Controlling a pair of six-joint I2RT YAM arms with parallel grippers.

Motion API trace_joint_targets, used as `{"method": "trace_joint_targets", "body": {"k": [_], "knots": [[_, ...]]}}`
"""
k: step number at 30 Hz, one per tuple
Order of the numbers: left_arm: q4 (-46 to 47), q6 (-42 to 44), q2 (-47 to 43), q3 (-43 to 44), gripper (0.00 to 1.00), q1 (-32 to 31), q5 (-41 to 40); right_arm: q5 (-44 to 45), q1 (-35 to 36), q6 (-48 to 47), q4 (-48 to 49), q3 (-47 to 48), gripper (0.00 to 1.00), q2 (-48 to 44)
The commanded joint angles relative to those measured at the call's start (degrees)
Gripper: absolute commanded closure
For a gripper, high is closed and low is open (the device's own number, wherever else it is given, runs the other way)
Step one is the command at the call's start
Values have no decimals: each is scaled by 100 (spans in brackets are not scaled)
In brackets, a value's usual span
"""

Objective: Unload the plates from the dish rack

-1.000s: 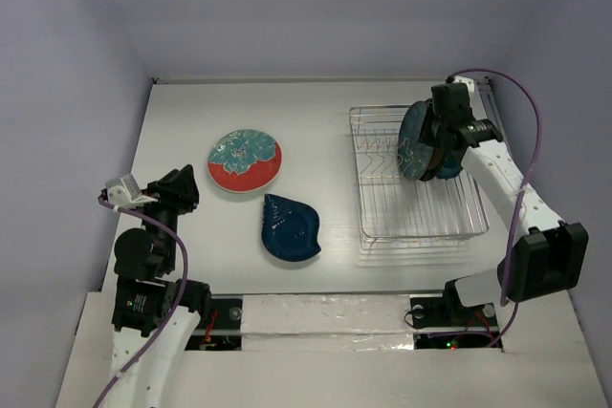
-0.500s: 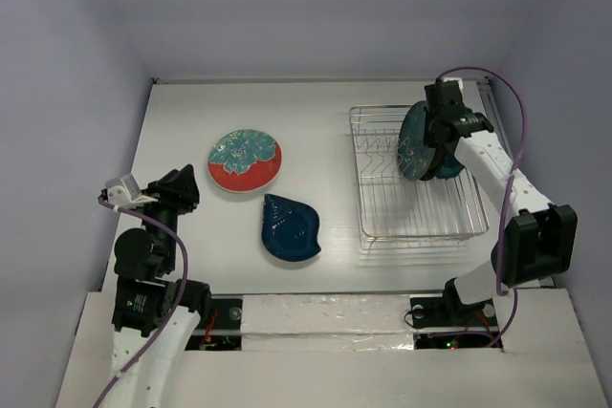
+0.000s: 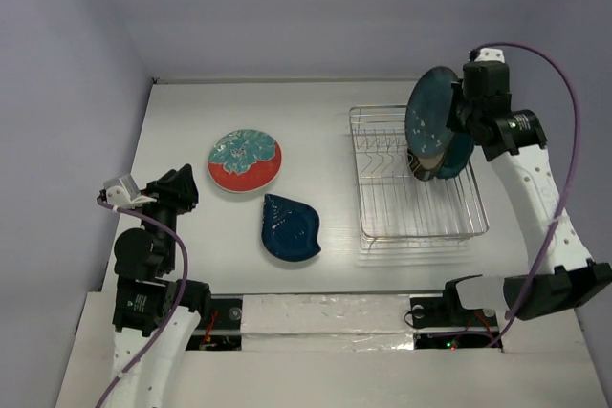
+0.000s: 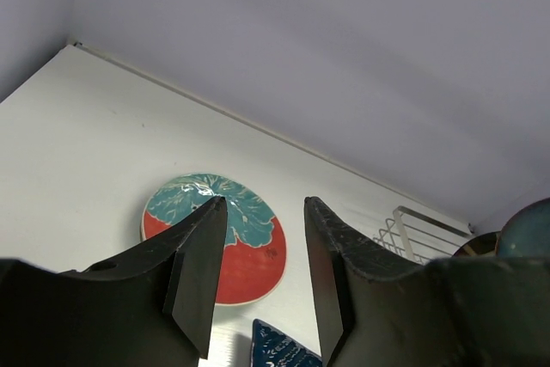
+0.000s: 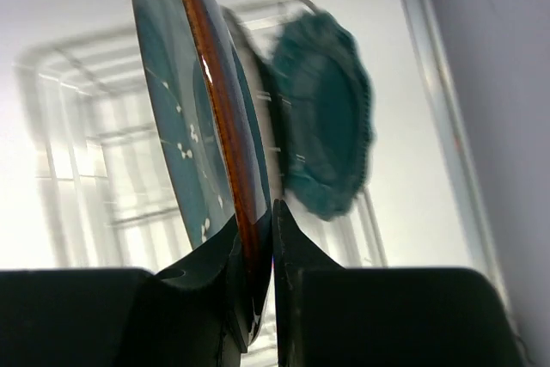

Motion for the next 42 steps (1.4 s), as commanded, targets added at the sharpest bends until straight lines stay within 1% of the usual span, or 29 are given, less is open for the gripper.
{"method": "trace_joint_targets", "body": {"k": [1,2,3,5,7,8,9,10,11,12,13,14,16,17,19,21,25,26,27,31,34,35,40,42], "knots": [[297,3,-17,-64,62,35,21,-688,128,476,841,565,100,-569],[305,3,-25,-64,62,35,21,-881,250,677,1042,513,100,-613],[305,3,-25,-73,62,35,21,-1266,321,801,1175,373,100,-657],[305,12,-17,-73,62,35,21,-1558,549,1203,1588,206,100,-622],[297,4,1,-73,62,35,21,-1831,1040,1495,1974,-110,100,-448],[297,12,10,-73,62,35,21,-1919,1216,1801,2446,-207,100,-351],[297,4,27,-73,62,35,21,-2085,1549,1969,2711,-304,100,-237],[288,3,36,-64,62,35,21,-2183,1682,2153,3245,-461,100,69],[288,-5,71,-73,61,35,21,-2314,1806,2547,3537,-541,100,238],[288,-5,80,-64,62,35,21,-2620,1920,2733,3862,-603,100,422],[288,3,97,-64,62,35,21,-2736,2156,2918,4422,-621,100,624],[270,3,115,-56,62,35,21,-2816,2263,3233,4637,-586,100,1052],[270,-5,124,-64,61,35,21,-2939,2561,3499,5024,-490,100,1476],[270,3,124,-56,61,35,21,-3000,2632,3752,5435,-368,100,1896],[261,3,133,-56,61,35,21,-3159,2756,4026,5754,-270,100,2276],[270,-5,133,-64,61,35,21,-3264,2870,4404,6333,-208,100,2776],[270,-5,150,-56,61,35,21,-3247,3160,4975,6966,-340,100,3385],[270,-5,159,-56,61,35,21,-3264,3160,5211,7316,-383,100,3499],[270,-5,159,-64,61,35,21,-3282,3213,5327,7467,-410,100,3613],[253,-14,150,-64,61,35,21,-3160,3266,5635,7767,-419,100,4035],[261,-14,142,-64,61,35,21,-3115,3319,5689,7672,-340,100,4203],[261,-5,124,-56,61,35,21,-3089,3319,5697,7488,-288,99,4290],[253,-14,89,-56,61,35,21,-3045,3319,5540,7066,-182,85,4431],[253,-5,89,-64,61,35,21,-2984,3319,5364,6653,-25,78,4475]]}}
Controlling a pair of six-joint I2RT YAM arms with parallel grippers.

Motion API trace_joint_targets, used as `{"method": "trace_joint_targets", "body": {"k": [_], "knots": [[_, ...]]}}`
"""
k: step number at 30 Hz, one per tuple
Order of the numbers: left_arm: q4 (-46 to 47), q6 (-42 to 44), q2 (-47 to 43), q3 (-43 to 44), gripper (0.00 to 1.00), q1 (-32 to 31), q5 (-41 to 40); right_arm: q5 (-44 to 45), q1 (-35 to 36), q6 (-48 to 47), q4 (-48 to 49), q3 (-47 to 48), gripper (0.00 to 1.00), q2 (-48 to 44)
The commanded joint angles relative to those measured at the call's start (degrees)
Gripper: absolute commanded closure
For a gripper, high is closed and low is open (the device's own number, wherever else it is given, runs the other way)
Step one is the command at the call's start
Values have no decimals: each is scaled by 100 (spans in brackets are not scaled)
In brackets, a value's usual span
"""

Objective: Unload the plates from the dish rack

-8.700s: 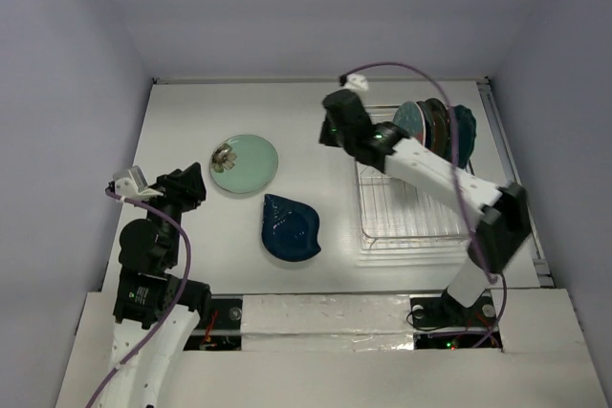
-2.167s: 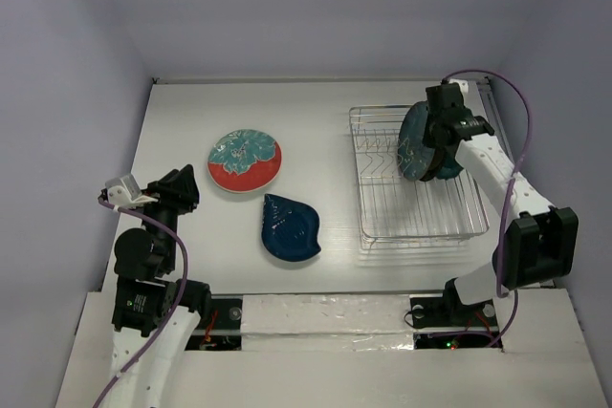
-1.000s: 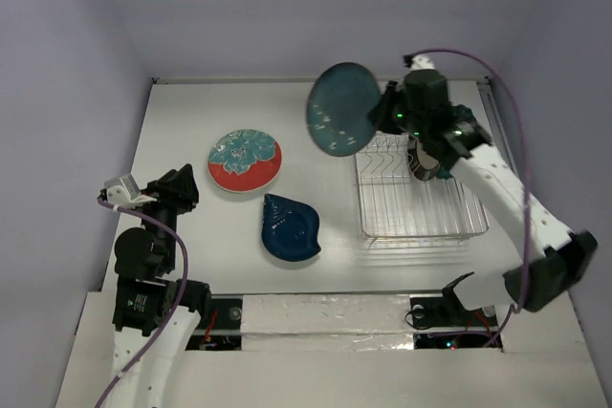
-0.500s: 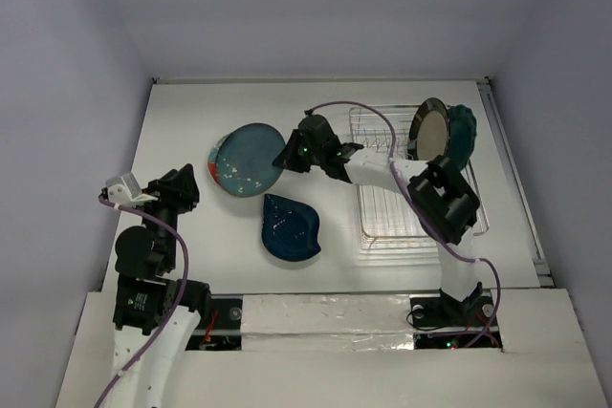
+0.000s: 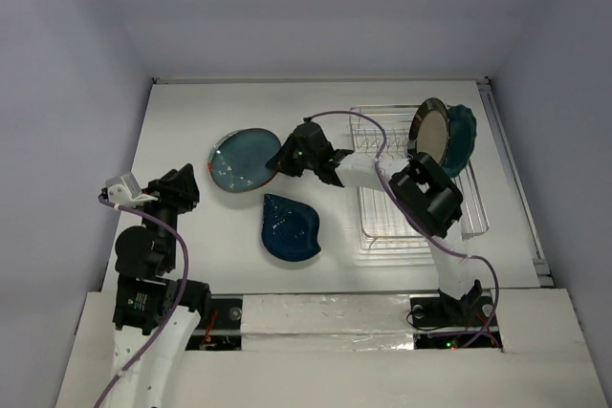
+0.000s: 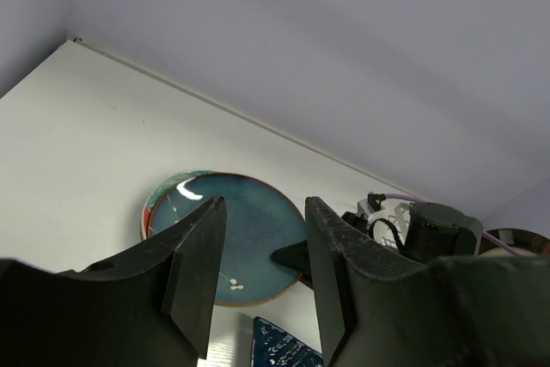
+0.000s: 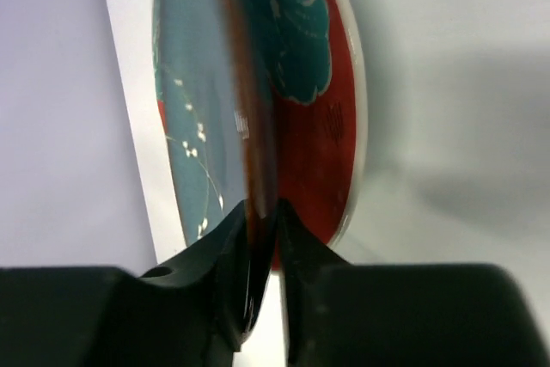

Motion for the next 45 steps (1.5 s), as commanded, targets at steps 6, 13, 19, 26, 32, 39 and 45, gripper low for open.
{"method": "trace_joint_targets", "body": {"k": [6,13,19,26,32,39,45], "knots": [[246,-12,-27,-62,61,35,21,-92,53,-436,-211,886,50,-66],[246,-3,-62,-53,61,35,21,889,106,-1763,-2313,1335,7,-338],[255,6,-98,-53,61,35,21,1883,106,-2731,-3561,1388,4,-628],[264,6,-106,-62,61,35,21,3263,-87,-3266,-3659,177,82,-2603],[281,-12,-106,-71,61,35,21,4003,-1597,-3900,-4589,-623,100,-4615],[281,-12,-150,-80,61,35,21,3836,-2978,-4506,-4863,-1029,34,-5138],[281,-3,-159,-71,61,35,21,3309,-3418,-4893,-4802,-801,35,-4532]]}}
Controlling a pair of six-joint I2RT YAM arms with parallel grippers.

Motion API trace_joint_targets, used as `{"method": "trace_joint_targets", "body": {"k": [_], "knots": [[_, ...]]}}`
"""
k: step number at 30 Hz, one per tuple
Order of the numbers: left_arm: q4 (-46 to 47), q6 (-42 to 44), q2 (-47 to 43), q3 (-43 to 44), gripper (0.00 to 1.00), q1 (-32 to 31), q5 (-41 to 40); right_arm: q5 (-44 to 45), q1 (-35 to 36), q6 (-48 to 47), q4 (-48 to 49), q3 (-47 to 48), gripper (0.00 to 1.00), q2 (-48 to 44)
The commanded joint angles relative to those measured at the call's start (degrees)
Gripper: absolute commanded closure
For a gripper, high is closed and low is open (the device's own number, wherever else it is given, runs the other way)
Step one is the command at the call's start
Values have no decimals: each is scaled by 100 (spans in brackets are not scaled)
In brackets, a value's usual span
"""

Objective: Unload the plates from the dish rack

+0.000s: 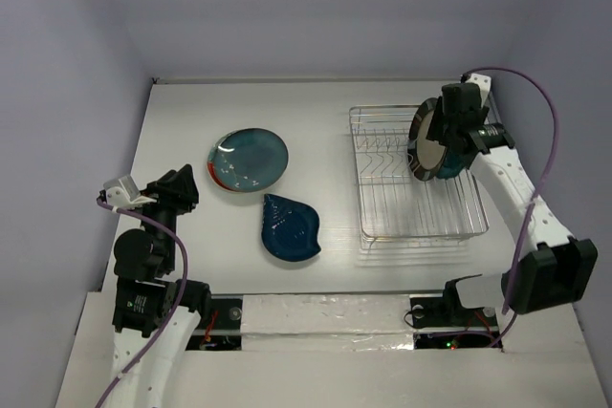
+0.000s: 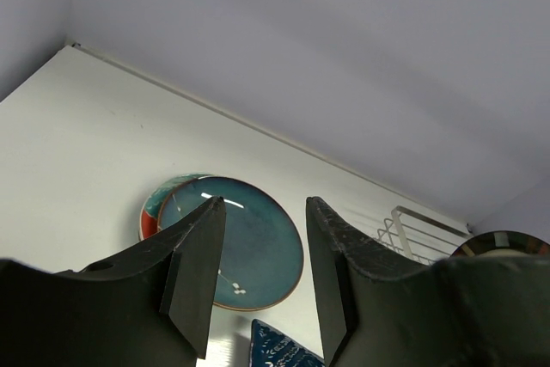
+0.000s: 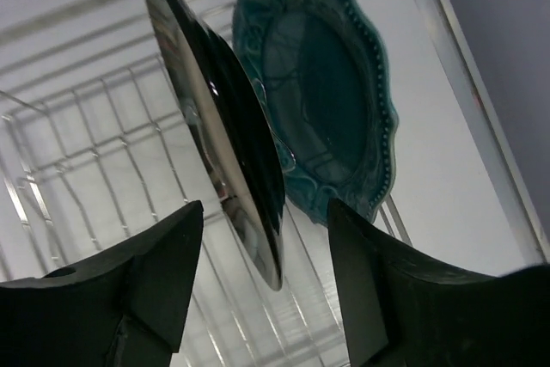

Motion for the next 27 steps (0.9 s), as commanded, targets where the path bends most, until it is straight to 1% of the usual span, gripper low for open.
{"method": "trace_joint_targets", "body": {"k": [1,2,3,5,6,7,8,9,12,15,18,22,24,27], "knots": [[279,-3,-78,-69,61,35,21,-330,-155,-435,-111,244,36,482],[279,-3,-87,-69,61,35,21,-348,-155,-470,-120,297,39,598],[279,6,-78,-69,61,35,21,-339,-155,-514,-129,341,48,712],[279,6,-87,-69,60,35,21,-243,-155,-558,-146,482,54,940],[279,-3,-87,-69,60,35,21,-225,-155,-576,-120,500,64,976],[279,6,-87,-69,60,35,21,-155,-155,-593,-103,509,69,1003],[279,6,-87,-69,60,35,21,-68,-155,-611,-137,561,72,1021],[279,-3,-87,-69,60,35,21,-6,-155,-620,-233,614,80,1003],[305,-3,-78,-78,60,35,21,354,-155,-751,-200,579,97,697],[305,-21,-61,-78,60,88,21,460,-155,-752,-287,701,100,442],[314,-21,-70,-86,60,88,21,592,-155,-795,-357,860,100,300],[323,-21,-26,-86,60,88,21,716,-103,-866,-524,1377,100,107],[332,-21,-26,-86,60,88,21,611,-103,-814,-612,1571,100,-60],[332,-21,-17,-86,60,88,21,32,-41,-577,-499,1774,100,-393]]}}
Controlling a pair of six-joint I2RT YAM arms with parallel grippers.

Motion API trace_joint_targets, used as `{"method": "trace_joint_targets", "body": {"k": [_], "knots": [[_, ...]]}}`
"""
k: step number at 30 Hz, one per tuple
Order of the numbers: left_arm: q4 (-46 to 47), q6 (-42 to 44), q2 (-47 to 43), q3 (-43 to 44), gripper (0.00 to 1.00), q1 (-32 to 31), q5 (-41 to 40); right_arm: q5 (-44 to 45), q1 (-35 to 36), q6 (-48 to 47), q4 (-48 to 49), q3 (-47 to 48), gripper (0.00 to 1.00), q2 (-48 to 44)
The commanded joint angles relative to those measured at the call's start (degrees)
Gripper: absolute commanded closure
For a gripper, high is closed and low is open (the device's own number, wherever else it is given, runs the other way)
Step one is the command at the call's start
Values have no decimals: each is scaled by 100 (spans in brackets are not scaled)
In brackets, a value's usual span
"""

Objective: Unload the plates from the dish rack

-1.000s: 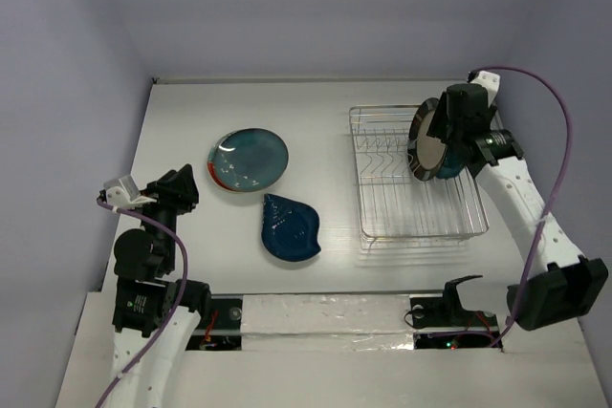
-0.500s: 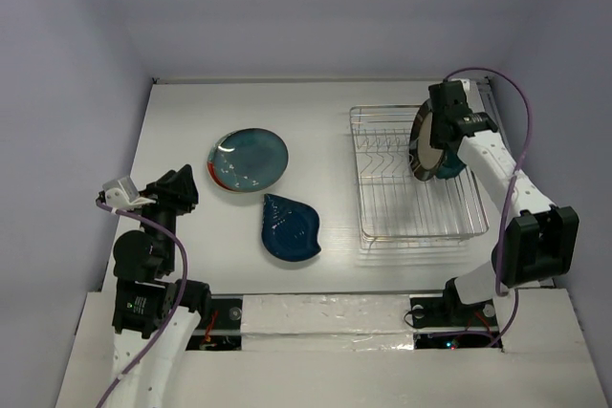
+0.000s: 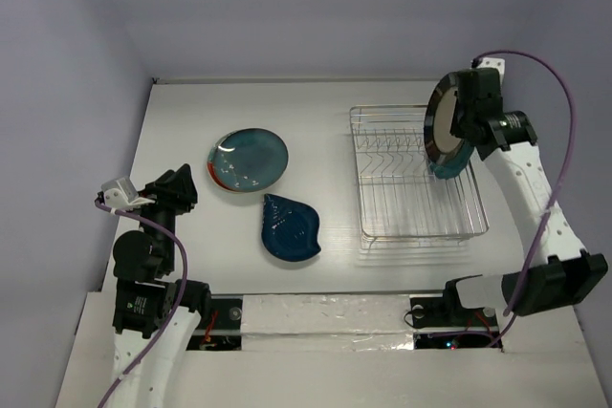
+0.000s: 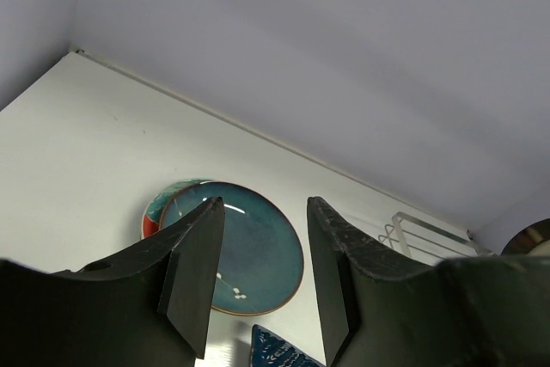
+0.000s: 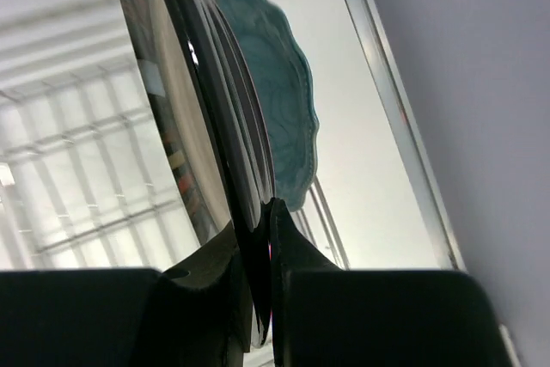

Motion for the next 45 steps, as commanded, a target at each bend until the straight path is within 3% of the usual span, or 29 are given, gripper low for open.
{"method": "trace_joint_targets", "body": {"k": [1,5,13,23,30,39,40,45], "knots": [[295,-19,25,-95,60,14,21,-582,221,357,800,623,100,-746],[312,-27,33,-95,60,14,21,-1426,1036,1068,1842,175,100,-835],[286,-18,69,-86,60,14,21,-3126,2040,2967,4339,-283,100,744],[268,-27,104,-86,60,14,21,-3707,2989,4286,5633,376,100,2882],[268,-27,121,-78,59,14,21,-3751,3280,4901,5679,815,94,3902],[268,-19,104,-86,59,14,21,-3882,3456,4728,5205,842,52,4325],[268,-19,95,-78,59,14,21,-3882,3509,4570,5100,851,41,4325],[268,-27,77,-86,59,14,21,-3145,3702,3331,3308,1246,14,4211]]}}
